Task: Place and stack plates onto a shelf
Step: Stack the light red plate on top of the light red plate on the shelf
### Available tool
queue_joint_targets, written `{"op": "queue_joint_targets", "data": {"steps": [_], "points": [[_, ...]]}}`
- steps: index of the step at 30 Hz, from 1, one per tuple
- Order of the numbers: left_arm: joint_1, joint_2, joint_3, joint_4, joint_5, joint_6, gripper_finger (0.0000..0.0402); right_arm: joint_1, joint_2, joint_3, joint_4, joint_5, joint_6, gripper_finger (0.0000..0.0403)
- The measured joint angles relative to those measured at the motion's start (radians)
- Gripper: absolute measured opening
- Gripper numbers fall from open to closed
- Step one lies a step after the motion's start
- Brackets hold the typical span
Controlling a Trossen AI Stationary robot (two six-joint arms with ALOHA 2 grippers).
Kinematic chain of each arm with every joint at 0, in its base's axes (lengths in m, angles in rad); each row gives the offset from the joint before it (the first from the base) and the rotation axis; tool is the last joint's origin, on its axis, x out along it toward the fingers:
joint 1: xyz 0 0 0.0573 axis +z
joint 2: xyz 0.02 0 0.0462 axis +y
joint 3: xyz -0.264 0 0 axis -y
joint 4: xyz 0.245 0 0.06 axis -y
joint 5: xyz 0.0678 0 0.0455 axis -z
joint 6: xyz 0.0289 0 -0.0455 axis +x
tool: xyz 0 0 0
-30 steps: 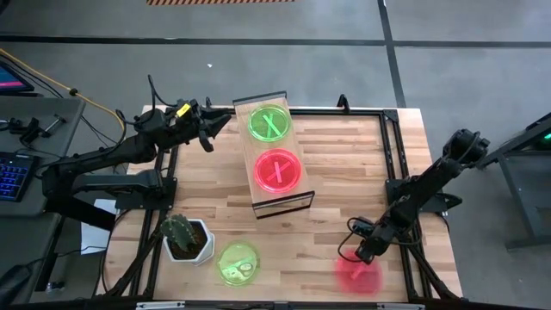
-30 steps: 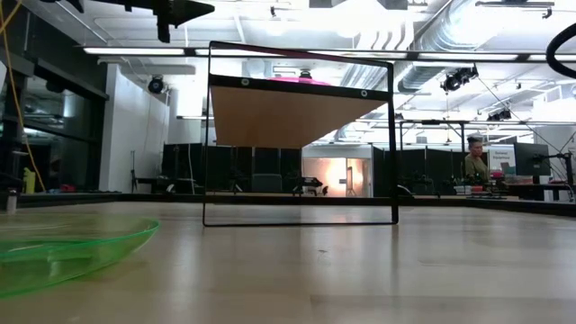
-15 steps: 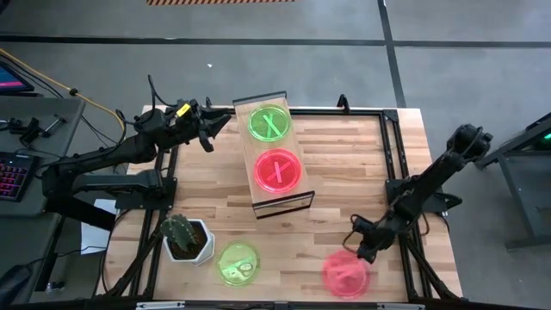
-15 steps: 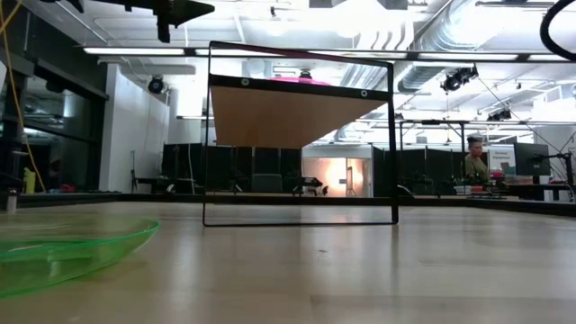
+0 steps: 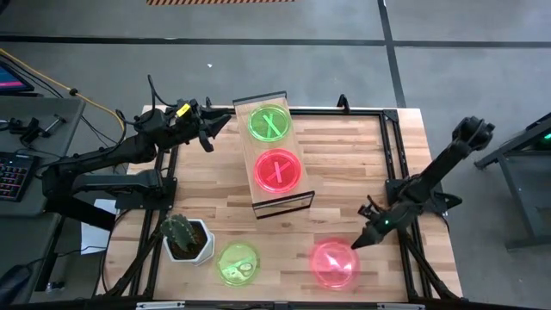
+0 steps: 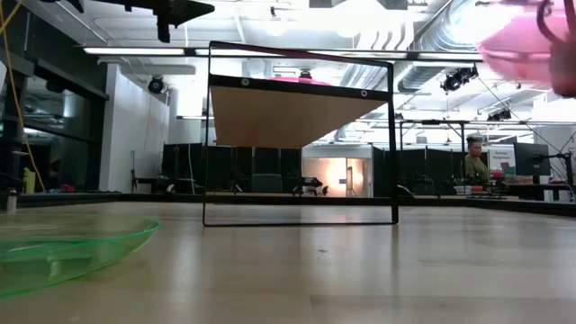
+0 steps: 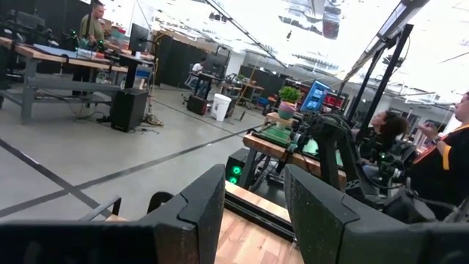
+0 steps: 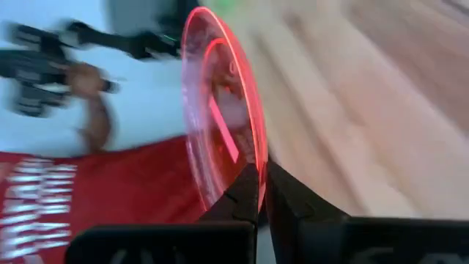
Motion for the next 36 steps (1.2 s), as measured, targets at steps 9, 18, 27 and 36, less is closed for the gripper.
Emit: {"op": "queue_joint_targets", "data": {"steps": [9, 18, 27, 36], "points": [[0.000, 0.000, 0.000, 0.001, -0.025, 0.000, 0.0133, -0.128, -0.098, 0.059, 0.151, 0.140, -0.172, 0.0000], [0.000, 0.000, 0.000, 0.001, -0.026, 0.000, 0.0133, -0.513, -0.098, 0.358, -0.183, 0.115, -0.385, 0.0000], [-0.001, 0.000, 0.000, 0.001, -0.023, 0.001, 0.0133, -0.845, -0.068, 0.463, -0.371, 0.046, -0.356, 0.0000], [-0.001, 0.000, 0.000, 0.001, -0.022, 0.001, 0.0133, -0.897, 0.166, 0.636, -0.525, -0.051, -0.433, 0.0000]]}}
